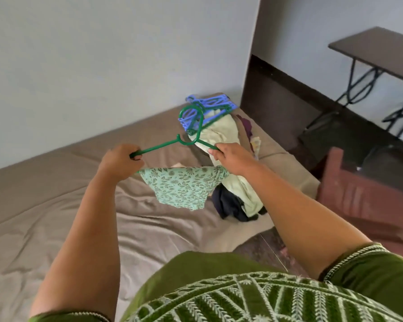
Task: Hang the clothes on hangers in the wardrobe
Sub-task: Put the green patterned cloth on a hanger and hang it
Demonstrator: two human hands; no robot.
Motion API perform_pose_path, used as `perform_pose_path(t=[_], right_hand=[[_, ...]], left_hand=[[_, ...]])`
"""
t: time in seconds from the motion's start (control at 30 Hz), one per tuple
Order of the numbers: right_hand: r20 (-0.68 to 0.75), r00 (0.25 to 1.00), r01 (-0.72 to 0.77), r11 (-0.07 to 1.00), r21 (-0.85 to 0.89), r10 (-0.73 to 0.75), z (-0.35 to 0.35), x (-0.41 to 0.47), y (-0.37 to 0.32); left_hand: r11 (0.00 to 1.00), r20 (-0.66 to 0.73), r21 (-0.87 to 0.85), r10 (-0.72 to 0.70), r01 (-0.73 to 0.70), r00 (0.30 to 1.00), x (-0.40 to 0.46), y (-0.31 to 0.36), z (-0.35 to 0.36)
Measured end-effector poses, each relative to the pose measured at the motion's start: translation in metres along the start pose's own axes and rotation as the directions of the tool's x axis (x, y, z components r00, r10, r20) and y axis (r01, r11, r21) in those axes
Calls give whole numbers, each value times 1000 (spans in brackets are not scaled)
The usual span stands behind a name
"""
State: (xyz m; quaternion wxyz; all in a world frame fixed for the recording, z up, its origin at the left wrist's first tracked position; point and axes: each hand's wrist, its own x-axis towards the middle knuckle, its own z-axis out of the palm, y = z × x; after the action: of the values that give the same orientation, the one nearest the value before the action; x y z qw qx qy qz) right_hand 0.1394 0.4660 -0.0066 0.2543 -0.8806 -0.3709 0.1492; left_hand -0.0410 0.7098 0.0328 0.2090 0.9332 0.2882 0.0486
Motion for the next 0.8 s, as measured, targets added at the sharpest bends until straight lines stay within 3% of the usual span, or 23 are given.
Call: perform_pose_path(t=[0.2,0.4,0.47,0.63,0.8], right_hand=[[-72,990,-118,993,26,119,13,-154,44],[-114,935,-331,941,66,336,14,-302,97],[-144,900,-402,911,97,412,13,-346,117],[-184,749,-630,771,99,636,5,-444,174],[-264,617,-761,648,38,741,-10,-536,212]], left_hand=[[998,61,6,62,-62,996,-98,48,50],[974,318,-68,227,-217,921,-177,117,112],[951,419,-169,306,-258,855,-196,144,135],[874,603,-223,472,-432,644,-231,220,193],[827,728,-343,533,-445,431,-277,307,233]])
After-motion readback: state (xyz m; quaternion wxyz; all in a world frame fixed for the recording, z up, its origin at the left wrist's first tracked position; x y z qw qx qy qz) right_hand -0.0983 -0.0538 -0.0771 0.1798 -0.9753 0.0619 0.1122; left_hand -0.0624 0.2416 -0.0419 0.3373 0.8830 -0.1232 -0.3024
